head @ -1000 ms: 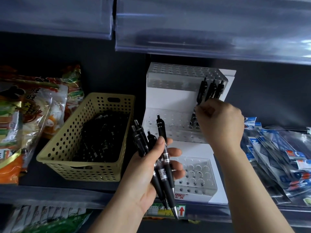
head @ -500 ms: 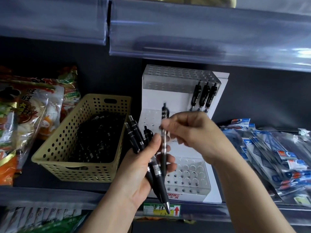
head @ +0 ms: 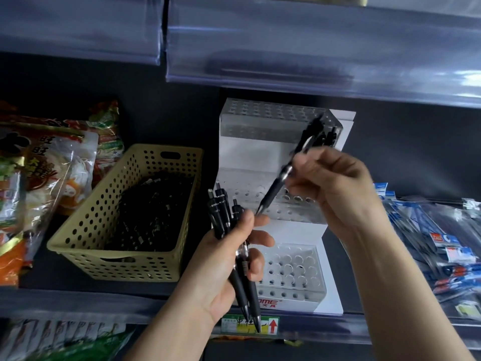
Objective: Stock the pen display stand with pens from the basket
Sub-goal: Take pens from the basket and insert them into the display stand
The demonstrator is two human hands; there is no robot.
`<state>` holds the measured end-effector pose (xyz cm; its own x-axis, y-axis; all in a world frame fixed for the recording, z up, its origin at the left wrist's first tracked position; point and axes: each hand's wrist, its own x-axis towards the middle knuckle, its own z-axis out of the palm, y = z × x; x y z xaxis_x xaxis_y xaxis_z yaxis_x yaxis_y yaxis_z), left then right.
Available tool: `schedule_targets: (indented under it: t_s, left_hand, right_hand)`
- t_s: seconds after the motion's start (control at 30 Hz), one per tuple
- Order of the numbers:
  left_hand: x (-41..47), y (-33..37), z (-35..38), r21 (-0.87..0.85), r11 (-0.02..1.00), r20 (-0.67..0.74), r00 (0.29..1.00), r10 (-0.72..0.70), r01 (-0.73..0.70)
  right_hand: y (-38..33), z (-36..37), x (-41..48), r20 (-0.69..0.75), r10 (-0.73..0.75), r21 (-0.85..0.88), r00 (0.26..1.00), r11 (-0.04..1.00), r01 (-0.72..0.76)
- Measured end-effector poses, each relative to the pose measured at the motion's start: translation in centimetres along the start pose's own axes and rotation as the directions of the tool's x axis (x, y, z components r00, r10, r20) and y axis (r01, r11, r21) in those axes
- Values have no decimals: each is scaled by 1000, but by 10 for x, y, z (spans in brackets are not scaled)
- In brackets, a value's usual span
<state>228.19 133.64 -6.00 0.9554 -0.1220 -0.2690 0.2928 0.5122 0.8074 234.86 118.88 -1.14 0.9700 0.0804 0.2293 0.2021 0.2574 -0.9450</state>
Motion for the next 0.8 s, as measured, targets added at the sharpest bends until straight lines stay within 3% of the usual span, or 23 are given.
schedule_targets:
  t_s: [0.1,0.23,0.4,0.53,0.8]
  left_hand:
    - [1,0,-1,-57,998,7,1000,-11,12]
    - [1,2,-1,-145,989,39,999,-20,25]
    - [1,3,-1,-181,983,27,1000,1,4]
    - [0,3,-2,-158,987,1,1000,12,-12]
    - [-3,3,-4,-144,989,-22,999,23,-26]
  right_hand:
    - [-1,-5,3,-237,-176,-9,955,984,179]
    - [7,-6,6,-360,-319,-173,877,946,273]
    - [23,-4,7,-317,-511,-511,799,801,310]
    - [31,-4,10,-320,-519,-600,793,759,254]
    - [32,6,14,-242,-597,-804,765,564,187]
